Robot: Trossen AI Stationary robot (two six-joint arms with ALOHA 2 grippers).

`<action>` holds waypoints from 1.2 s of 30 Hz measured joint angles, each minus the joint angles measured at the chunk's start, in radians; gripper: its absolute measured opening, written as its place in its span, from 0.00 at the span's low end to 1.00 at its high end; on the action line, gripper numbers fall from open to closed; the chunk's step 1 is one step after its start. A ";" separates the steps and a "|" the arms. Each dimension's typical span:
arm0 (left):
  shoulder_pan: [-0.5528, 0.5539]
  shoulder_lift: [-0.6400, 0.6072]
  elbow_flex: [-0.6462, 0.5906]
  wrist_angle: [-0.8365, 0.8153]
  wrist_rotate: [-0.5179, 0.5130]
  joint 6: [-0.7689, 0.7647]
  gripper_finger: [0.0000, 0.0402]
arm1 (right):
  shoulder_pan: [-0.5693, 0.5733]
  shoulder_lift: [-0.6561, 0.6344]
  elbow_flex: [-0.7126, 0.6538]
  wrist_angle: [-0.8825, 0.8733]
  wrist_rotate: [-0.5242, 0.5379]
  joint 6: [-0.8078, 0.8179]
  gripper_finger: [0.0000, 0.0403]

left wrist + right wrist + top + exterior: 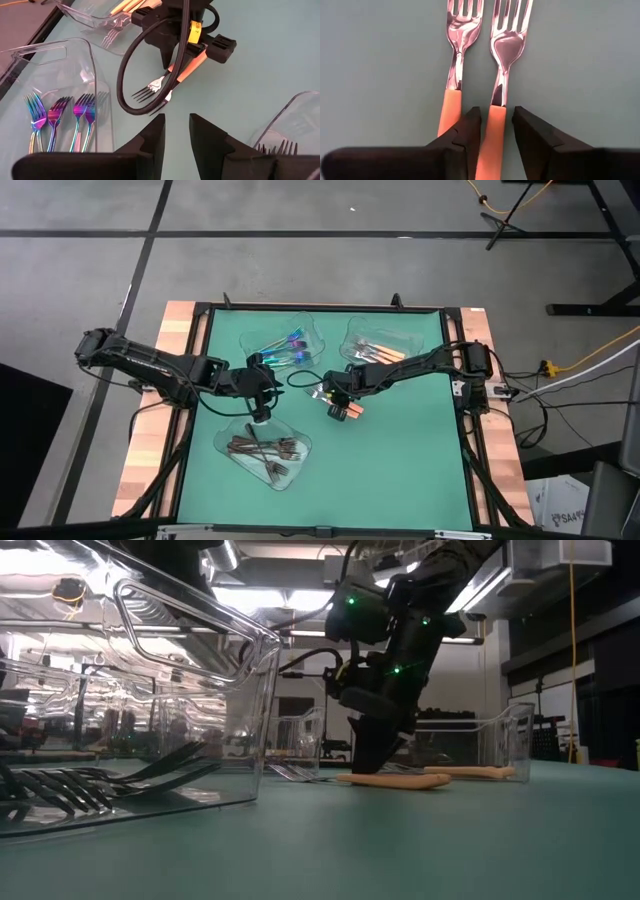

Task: Sort silverware by color (type)
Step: Put the yellow fork into the top right transparent bin

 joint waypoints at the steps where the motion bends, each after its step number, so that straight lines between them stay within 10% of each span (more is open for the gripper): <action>1: 0.000 0.000 0.000 0.000 0.000 0.001 0.20 | 0.000 0.001 0.000 0.000 0.000 0.000 0.28; 12: 0.000 -0.048 0.000 0.080 0.027 -0.015 0.20 | 0.000 0.004 -0.001 0.003 -0.002 0.003 0.04; 22: 0.000 -0.299 -0.014 0.090 0.027 0.103 0.20 | 0.000 0.005 0.042 -0.046 -0.003 -0.005 0.03; 36: 0.009 -0.628 -0.432 0.461 0.031 0.108 0.20 | -0.001 -0.009 0.327 -0.255 -0.070 -0.125 0.01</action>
